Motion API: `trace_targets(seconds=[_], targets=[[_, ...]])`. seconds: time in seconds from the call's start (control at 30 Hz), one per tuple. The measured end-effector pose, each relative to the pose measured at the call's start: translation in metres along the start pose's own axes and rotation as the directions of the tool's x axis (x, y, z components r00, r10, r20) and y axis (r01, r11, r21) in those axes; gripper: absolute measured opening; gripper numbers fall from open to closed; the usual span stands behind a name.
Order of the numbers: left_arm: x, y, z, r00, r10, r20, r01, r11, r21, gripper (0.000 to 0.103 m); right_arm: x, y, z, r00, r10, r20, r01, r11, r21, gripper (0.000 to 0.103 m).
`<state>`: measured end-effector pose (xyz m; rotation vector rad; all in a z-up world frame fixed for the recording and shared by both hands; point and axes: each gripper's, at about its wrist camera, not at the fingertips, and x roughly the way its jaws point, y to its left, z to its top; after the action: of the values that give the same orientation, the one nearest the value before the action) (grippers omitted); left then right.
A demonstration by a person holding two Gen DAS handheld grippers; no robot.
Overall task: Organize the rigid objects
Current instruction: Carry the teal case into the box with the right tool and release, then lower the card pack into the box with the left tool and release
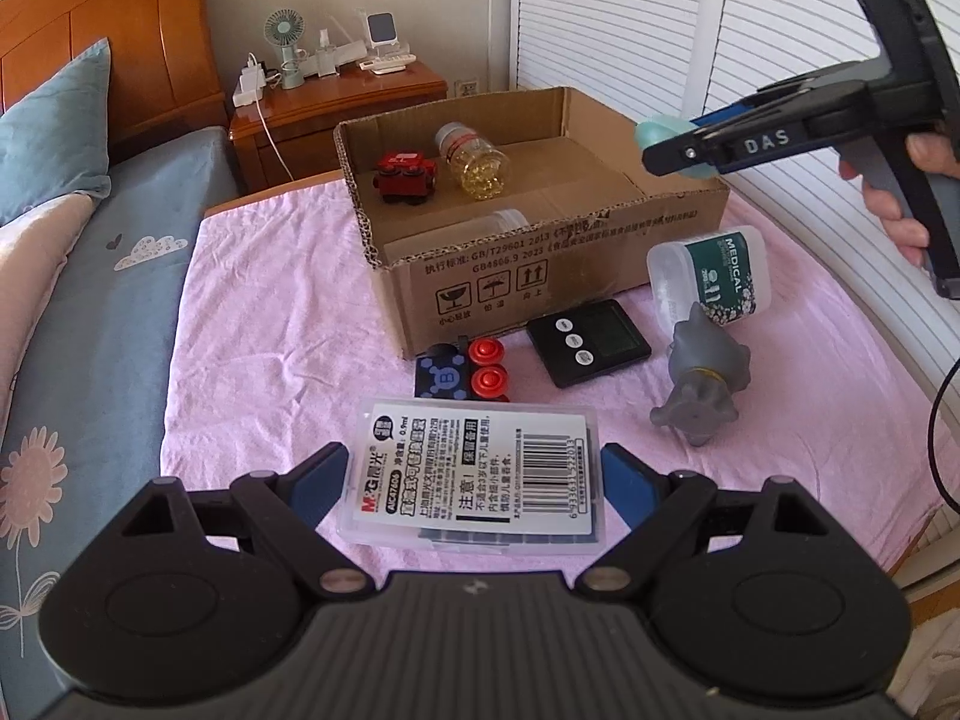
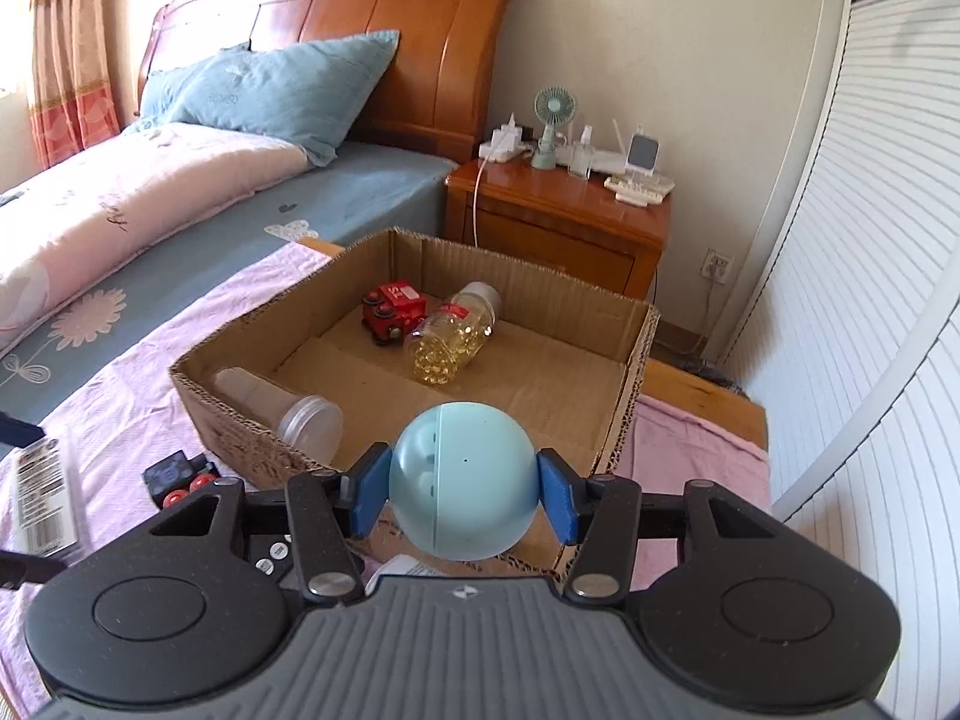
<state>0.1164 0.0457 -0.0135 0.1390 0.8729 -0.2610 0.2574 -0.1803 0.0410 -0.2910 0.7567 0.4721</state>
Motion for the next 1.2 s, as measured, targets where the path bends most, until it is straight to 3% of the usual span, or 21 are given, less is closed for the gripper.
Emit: trace_targets(seconds=[0.13,0.2,0.23,0.27,0.77,1.0,1.2], targets=[[0.000,0.002,0.000,1.000,0.004,-0.001,-0.004,1.000,-0.002,0.089,0.013,0.002,-0.001,1.000,0.007,-0.028,-0.007,1.000,0.003,0.059],[0.000,0.003,0.000,1.000,0.008,-0.002,-0.008,1.000,-0.004,0.089,0.011,0.004,-0.003,1.000,-0.002,-0.010,0.002,1.000,0.012,0.074],[0.000,0.003,0.000,1.000,0.010,-0.003,-0.010,1.000,-0.005,0.089,0.009,0.004,-0.003,1.000,-0.007,0.004,0.007,1.000,0.016,0.093],[0.000,0.003,0.000,1.000,0.011,-0.004,-0.011,1.000,-0.005,0.089,0.006,0.004,-0.004,1.000,-0.008,0.020,0.007,1.000,0.023,0.103],[-0.009,-0.007,0.024,1.000,0.001,0.023,-0.001,1.000,0.021,0.089,-0.035,0.011,-0.030,0.993,-0.089,-0.076,0.101,0.978,0.184,0.103],[-0.003,-0.009,0.067,0.998,0.001,0.060,-0.003,0.999,0.045,0.089,-0.046,0.025,-0.047,0.988,-0.111,-0.103,0.129,0.974,0.187,0.103],[0.029,-0.013,0.115,0.998,0.000,0.060,-0.003,0.999,0.045,0.089,-0.050,0.031,-0.058,0.990,-0.091,-0.107,0.113,0.970,0.217,0.103]])
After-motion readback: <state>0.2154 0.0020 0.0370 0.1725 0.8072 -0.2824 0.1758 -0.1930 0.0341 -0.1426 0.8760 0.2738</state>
